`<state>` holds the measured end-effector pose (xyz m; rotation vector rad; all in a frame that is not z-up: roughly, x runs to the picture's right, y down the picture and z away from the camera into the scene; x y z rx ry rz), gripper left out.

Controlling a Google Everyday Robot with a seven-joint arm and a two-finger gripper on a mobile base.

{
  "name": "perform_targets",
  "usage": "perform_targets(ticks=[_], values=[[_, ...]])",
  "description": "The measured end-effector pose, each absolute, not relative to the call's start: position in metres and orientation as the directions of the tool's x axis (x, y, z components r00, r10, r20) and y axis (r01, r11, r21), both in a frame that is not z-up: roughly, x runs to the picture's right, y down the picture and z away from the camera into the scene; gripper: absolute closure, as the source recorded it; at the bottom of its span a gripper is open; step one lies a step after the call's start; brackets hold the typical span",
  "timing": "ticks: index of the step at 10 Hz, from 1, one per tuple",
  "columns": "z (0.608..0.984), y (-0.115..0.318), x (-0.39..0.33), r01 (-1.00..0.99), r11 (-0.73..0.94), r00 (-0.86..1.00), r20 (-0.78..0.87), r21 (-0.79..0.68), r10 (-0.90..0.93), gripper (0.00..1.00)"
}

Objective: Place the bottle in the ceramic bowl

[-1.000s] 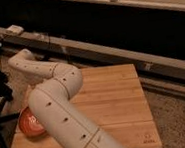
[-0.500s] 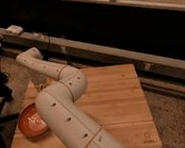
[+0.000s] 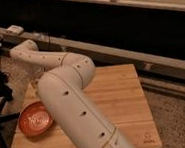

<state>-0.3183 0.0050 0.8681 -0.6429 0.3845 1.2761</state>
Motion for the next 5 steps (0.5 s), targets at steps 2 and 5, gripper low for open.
perform_targets(ticks=[2,5], values=[[0.825,0.004,-0.312,-0.951,0.200,0.301,-0.542,-0.238,0.785,1.00],[0.771,0.051,-0.313,-0.931,0.255,0.357,-0.503,-0.261,0.787,1.00]])
